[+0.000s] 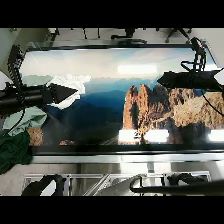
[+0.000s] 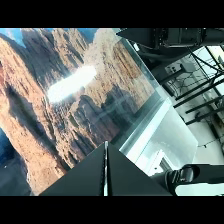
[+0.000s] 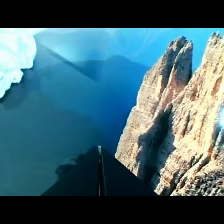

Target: Fold the shirts.

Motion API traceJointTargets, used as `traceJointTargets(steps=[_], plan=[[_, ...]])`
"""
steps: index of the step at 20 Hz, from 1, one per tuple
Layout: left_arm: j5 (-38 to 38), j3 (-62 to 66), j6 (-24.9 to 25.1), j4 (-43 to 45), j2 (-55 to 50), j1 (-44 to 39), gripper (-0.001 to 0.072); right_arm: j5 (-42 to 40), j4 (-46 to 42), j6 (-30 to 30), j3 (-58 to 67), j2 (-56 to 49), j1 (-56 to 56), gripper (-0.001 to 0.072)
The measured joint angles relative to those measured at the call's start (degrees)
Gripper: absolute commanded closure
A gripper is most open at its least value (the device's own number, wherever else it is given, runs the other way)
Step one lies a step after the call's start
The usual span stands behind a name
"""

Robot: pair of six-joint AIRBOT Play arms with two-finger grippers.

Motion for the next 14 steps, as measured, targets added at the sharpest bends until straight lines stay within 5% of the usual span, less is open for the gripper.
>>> traceJointTargets(steps=[11, 13, 14], plan=[[12.28, 0.0, 0.02, 3.82, 0.0, -0.02, 0.0657, -0.02, 0.0, 0.02, 0.0, -0.07, 0.0, 0.0695], [17.22, 0.0, 0.02, 10.23, -0.44, 1.18, -0.0001, -0.15, 0.02, 0.0, 0.0, -0.31, 0.0, 0.0694], [19.32, 0.0, 0.02, 14.49, -1.01, 2.05, 0.0005, -0.17, 0.02, 0.0, 0.0, -0.59, 0.0, 0.0695]])
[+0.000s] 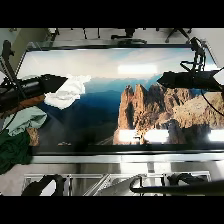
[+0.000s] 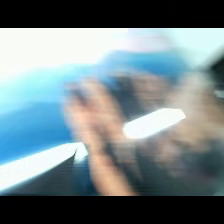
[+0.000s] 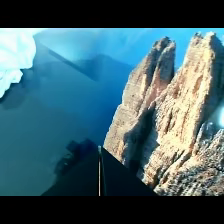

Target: Fold the shirts.

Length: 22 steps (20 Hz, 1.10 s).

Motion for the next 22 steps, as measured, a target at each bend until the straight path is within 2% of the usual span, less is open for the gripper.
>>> traceJointTargets(steps=[2, 3, 4, 5, 6, 13, 14, 15, 16, 17, 18, 19, 20, 22], plan=[[2.58, 0.0, -0.02, 8.33, -1.99, 1.77, 0.0005, 0.0, -0.02, 0.02, 0.0, -0.85, 0.0, 0.0684], [3.45, 0.0, -0.04, 12.39, -3.61, 2.64, 0.0005, -0.02, -0.02, 0.02, 0.0, -1.53, 0.0, 0.0581], [4.48, 0.0, -0.07, 15.65, -5.6, 3.45, 0.0005, -0.04, -0.07, 0.02, 0.0, -2.27, 0.0, 0.0304], [5.51, 0.0, -0.15, 18.1, -7.72, 4.07, 0.0005, -0.04, -0.2, 0.02, 0.0, -3.19, -0.04, 0.0121], [6.99, 0.0, -0.28, 19.85, -9.97, 4.48, 0.0005, -0.09, -0.2, 0.02, 0.0, -4.17, -0.09, 0.0089], [16.5, 6.71, -0.24, 25.51, -30.86, 2.38, 0.0007, -0.17, -0.22, -0.48, 0.0, -10.99, -0.13, 0.009], [16.9, 8.76, -0.17, 25.75, -34.12, 1.73, 0.007, -0.17, -0.22, -0.92, 0.0, -11.89, -0.13, 0.0091], [17.09, 10.86, -0.09, 25.9, -37.24, 1.22, 0.0369, -0.17, -0.22, -1.16, 0.0, -12.7, -0.13, 0.0092], [16.85, 12.94, -0.07, 26.12, -39.85, 0.85, 0.0698, -0.15, -0.22, -1.36, 0.0, -13.46, -0.13, 0.0094], [15.85, 15.17, -0.42, 26.36, -42.1, 0.61, 0.0689, -0.15, -0.24, -1.55, 0.0, -14.03, -0.13, 0.0117], [14.27, 17.79, -0.98, 26.4, -44.04, 0.42, 0.0689, -0.13, -0.24, -1.86, 0.0, -14.49, -0.13, 0.0258], [12.37, 20.48, -1.9, 26.4, -45.46, 0.15, 0.069, -0.13, -0.22, -2.45, 0.0, -14.78, -0.13, 0.0452], [10.58, 23.08, -2.8, 26.4, -46.34, -0.17, 0.069, -0.09, -0.2, -3.17, 0.0, -14.97, -0.13, 0.0561], [6.82, 28.74, -4.52, 26.38, -46.73, -1.36, 0.0691, -0.04, -0.15, -4.76, 0.0, -15.02, -0.13, 0.0566]])
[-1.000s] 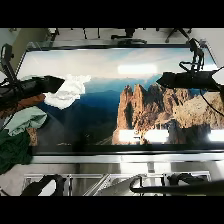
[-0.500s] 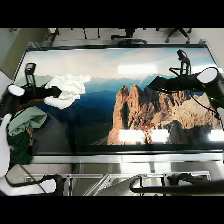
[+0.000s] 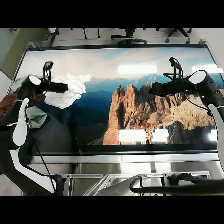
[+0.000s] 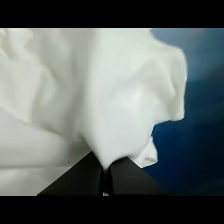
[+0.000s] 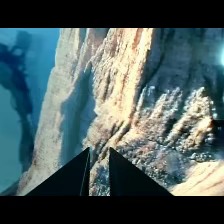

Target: Fold the shirts.

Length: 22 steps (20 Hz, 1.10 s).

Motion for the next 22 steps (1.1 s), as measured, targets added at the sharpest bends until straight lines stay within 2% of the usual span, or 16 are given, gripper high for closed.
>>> traceJointTargets(steps=[4, 8, 11, 13, 14, 15, 16, 19, 22], plan=[[-10.97, 10.54, -1.9, -0.35, 3.48, -6.29, 0.0691, 0.0, 0.04, -1.7, 0.0, 1.38, -0.07, 0.0566], [-20.26, 13.92, -4.0, -0.5, 8.35, -17.79, 0.0691, 0.02, -1.33, -2.27, 0.0, 5.53, -0.72, 0.0555], [-21.86, 10.34, -5.09, -0.5, 9.94, -27.04, 0.0689, 1.46, -5.03, -1.51, 0.0, 9.4, -1.73, 0.0549], [-19.8, 7.02, -5.79, -0.46, 9.68, -32.37, 0.0681, 3.56, -7.39, -0.39, 0.0, 10.95, -2.16, 0.0548], [-18.27, 5.84, -6.58, -0.44, 9.25, -34.34, 0.0423, 4.61, -8.09, 0.11, -0.13, 11.37, -2.25, 0.0542], [-16.92, 5.05, -7.39, -0.42, 8.7, -35.98, 0.0127, 5.49, -8.68, 0.35, -0.37, 11.63, -2.32, 0.043], [-15.93, 4.83, -8.28, -0.39, 8.17, -37.24, 0.0087, 6.29, -9.14, 0.63, -0.61, 11.69, -2.4, 0.0264], [-17.11, 8.11, -10.95, -0.35, 7.28, -37.83, 0.0087, 7.39, -10.1, 1.42, -1.03, 11.47, -2.58, 0.0249], [-24.72, 11.98, -15.65, -0.22, 7.74, -34.29, 0.0087, 7.61, -10.38, 1.81, -1.16, 10.49, -3.82, 0.0249]])
